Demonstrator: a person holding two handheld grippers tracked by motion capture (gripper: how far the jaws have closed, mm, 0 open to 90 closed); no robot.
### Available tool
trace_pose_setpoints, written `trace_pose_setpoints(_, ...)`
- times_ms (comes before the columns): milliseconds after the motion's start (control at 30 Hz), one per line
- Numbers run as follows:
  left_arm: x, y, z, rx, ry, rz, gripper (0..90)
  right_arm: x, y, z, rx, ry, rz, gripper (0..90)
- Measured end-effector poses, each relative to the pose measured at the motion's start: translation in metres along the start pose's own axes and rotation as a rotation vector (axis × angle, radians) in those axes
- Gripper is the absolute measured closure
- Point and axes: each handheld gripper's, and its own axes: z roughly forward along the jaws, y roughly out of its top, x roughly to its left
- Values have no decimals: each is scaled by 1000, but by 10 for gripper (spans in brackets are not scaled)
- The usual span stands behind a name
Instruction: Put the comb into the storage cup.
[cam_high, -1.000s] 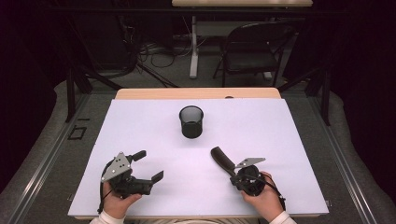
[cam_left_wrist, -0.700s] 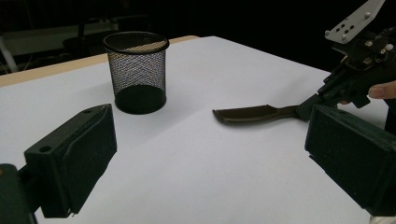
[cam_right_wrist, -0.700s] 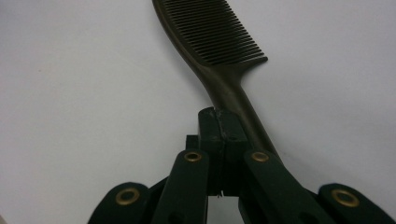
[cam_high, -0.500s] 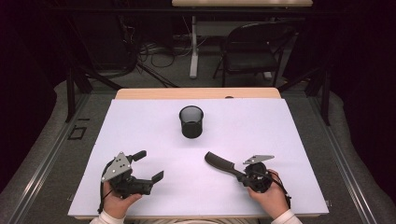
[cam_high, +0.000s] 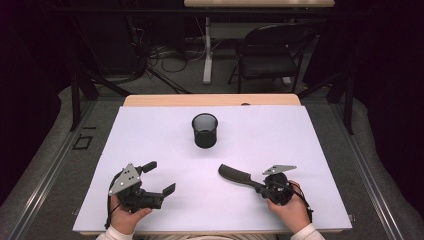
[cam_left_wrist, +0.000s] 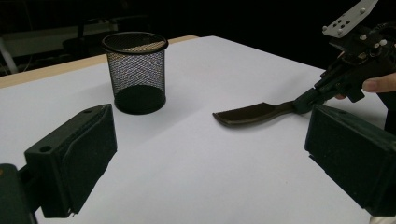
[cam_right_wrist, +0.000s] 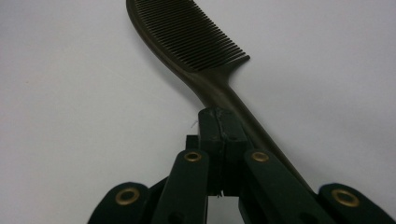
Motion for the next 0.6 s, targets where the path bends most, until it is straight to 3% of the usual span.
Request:
trace_pose_setpoints(433, 0, 0, -1, -5, 1, -2, 25, 2, 0, -3, -21, 30, 7, 888)
trace_pose_setpoints(600, 0, 0, 0, -4, 3, -2, 26, 3, 1, -6, -47, 49, 7, 826)
